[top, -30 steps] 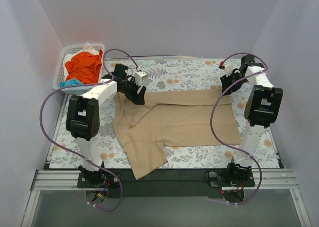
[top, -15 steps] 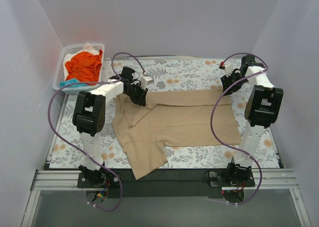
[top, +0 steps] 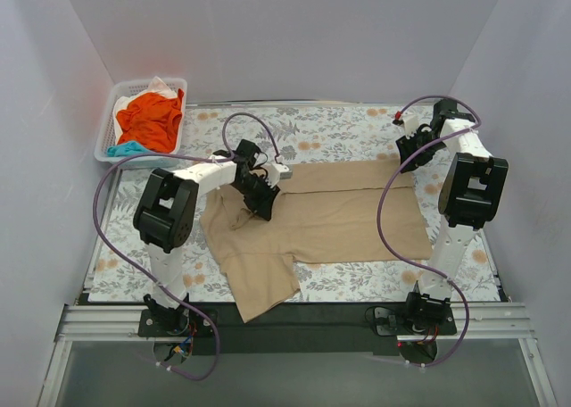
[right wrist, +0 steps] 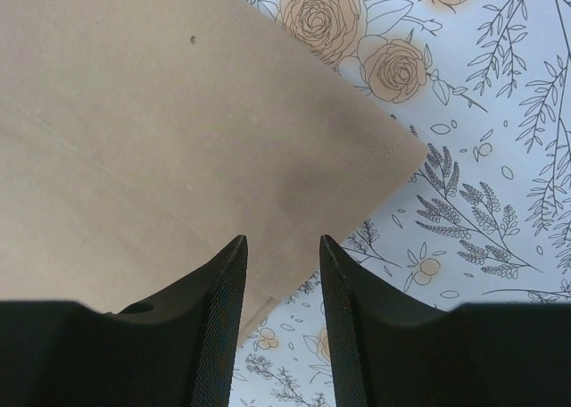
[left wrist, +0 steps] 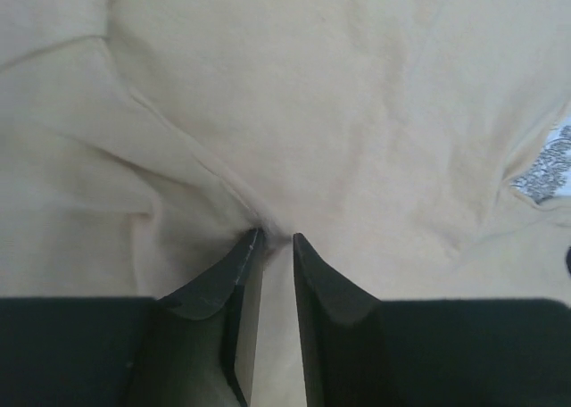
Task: Fold and stack the t-shirts
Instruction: Fold the tshirt
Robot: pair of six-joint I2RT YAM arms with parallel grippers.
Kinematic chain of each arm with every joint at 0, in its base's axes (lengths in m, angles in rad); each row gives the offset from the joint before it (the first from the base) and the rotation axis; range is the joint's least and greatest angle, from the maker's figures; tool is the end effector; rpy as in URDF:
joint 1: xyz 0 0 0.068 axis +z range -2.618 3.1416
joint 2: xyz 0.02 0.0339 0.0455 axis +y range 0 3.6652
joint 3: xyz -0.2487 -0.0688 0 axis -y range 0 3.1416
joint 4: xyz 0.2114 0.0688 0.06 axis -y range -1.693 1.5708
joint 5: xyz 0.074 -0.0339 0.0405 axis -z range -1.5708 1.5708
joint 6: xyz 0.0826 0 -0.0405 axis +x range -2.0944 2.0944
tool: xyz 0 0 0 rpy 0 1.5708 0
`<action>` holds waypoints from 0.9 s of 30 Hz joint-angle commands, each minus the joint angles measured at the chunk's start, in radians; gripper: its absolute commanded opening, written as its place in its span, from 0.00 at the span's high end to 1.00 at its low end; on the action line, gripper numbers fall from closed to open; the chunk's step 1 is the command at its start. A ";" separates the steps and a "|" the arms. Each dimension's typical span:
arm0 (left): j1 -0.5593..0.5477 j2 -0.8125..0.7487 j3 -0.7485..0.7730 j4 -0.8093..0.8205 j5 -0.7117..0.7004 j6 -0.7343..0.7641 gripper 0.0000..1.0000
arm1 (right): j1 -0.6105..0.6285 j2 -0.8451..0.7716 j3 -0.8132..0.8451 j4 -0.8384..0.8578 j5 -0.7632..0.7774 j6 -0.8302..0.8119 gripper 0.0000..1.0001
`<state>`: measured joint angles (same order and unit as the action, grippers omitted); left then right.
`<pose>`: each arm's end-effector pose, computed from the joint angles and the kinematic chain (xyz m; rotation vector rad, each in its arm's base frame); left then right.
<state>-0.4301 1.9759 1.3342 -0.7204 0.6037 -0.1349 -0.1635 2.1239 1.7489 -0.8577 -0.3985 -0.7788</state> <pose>0.3010 -0.1897 0.1247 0.5305 2.9123 -0.9711 0.4188 -0.0366 0.1619 -0.8897 2.4985 0.2716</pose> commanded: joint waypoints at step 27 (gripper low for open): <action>0.139 -0.192 -0.064 0.055 -0.045 -0.144 0.44 | -0.004 -0.007 0.024 -0.049 -0.030 0.001 0.62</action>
<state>-0.2798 1.8351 1.2945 -0.6849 0.5625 -0.3256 -0.1635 2.1239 1.7493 -0.8864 -0.4038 -0.7815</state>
